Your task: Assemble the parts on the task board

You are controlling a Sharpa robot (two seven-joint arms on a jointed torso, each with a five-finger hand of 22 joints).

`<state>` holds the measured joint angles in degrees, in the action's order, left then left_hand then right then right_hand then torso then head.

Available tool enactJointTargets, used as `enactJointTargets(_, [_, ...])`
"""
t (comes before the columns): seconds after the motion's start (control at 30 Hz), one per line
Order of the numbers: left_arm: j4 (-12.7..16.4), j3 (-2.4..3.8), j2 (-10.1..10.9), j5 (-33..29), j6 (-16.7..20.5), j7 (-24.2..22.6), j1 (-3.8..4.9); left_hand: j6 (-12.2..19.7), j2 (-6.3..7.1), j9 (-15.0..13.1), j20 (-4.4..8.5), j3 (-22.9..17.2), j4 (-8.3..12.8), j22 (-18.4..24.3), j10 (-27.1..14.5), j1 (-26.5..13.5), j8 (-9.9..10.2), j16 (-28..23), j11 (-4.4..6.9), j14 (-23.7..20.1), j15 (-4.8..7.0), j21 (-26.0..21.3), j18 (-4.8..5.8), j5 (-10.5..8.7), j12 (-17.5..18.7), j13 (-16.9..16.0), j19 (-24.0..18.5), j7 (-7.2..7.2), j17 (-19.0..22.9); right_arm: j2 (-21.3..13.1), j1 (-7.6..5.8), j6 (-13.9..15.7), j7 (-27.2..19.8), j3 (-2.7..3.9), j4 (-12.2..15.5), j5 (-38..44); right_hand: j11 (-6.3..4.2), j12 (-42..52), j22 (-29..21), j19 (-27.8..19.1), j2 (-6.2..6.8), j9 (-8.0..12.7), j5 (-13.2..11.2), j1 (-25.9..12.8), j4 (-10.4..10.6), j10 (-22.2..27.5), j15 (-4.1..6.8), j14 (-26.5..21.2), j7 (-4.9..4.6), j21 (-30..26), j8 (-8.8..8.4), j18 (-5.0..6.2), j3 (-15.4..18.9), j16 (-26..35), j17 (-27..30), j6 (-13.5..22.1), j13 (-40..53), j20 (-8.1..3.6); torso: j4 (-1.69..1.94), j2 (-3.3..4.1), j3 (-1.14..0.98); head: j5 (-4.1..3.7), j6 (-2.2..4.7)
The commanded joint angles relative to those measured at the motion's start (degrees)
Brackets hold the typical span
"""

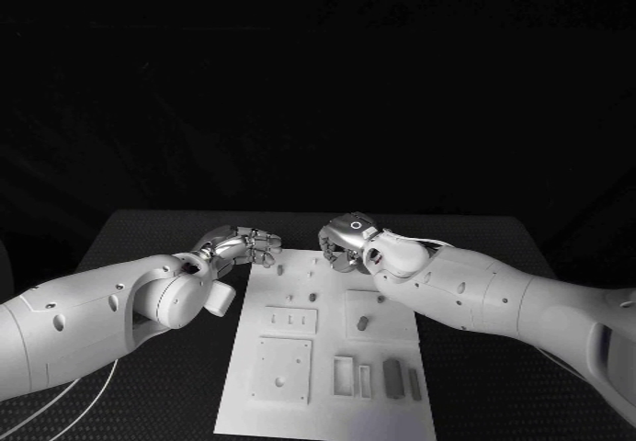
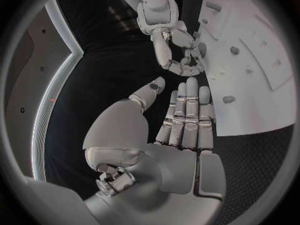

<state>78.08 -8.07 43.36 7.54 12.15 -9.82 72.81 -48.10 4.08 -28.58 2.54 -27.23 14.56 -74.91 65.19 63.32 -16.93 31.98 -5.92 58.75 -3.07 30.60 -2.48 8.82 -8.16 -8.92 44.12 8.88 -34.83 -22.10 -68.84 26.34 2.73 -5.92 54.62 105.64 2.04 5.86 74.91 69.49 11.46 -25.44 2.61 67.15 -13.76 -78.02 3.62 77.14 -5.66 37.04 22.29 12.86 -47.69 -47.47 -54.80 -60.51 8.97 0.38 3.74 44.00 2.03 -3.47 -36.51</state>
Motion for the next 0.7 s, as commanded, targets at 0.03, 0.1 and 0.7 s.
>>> enactJointTargets(0.03, [-0.11, 0.06, -0.35, -0.25, -0.57, -0.52, 0.08, 0.39, -0.17, 0.03, -0.04, -0.11, -0.35, -0.76, -0.2, -0.52, 0.26, -0.27, -0.09, -0.06, -0.15, 0.07, 0.4, -0.19, 0.28, -0.06, -0.51, 0.04, 0.04, 0.55, 0.04, 0.77, 0.52, 0.0, -0.41, 2.75, 0.15, 0.27, 1.36, -0.19, 0.19, -0.05, 0.18, 0.07, -0.02, -0.42, 0.53, -0.32, 0.11, 0.27, 0.36, 2.14, -0.32, -0.31, -0.06, -0.33, 2.15, -0.4, 0.05, 0.04, 0.0, 0.22, -0.02])
enactJointTargets(0.1, [-0.16, 0.06, -0.44, -0.25, -0.57, -0.48, 0.08, 0.39, -0.17, 0.03, -0.04, -0.11, -0.35, -0.77, -0.2, -0.53, 0.27, -0.27, -0.09, -0.06, -0.15, 0.08, 0.4, -0.19, 0.29, -0.06, -0.51, 0.04, 0.04, 0.75, 0.05, 0.86, 0.58, 0.0, -0.46, 3.09, 0.14, 0.25, 1.36, -0.21, 0.28, -0.06, 0.18, 0.1, -0.02, -0.44, 0.53, -0.34, 0.12, 0.32, 0.36, 2.14, -0.4, -0.35, -0.06, -0.35, 2.17, -0.41, 0.06, 0.03, 0.01, 0.29, 0.07])
enactJointTargets(0.7, [0.32, 0.07, -0.47, -0.25, -0.54, -0.47, 0.78, 0.39, -0.15, 0.01, -0.05, -0.13, -0.32, -0.77, -0.17, -0.55, 0.28, -0.3, -0.07, -0.06, -0.15, 0.09, 0.39, -0.21, 0.38, -0.08, -0.53, 0.03, 0.03, 2.97, 0.13, 0.74, 1.02, -0.04, -1.68, 4.21, 0.13, 0.13, 1.34, -0.3, 0.62, -0.09, 0.18, 0.16, 0.15, -0.57, 0.53, -0.37, 0.17, 0.64, 0.35, 2.14, -0.81, -0.54, -0.03, -0.46, 2.3, -0.42, 0.25, 0.53, 0.27, 0.69, 0.32])
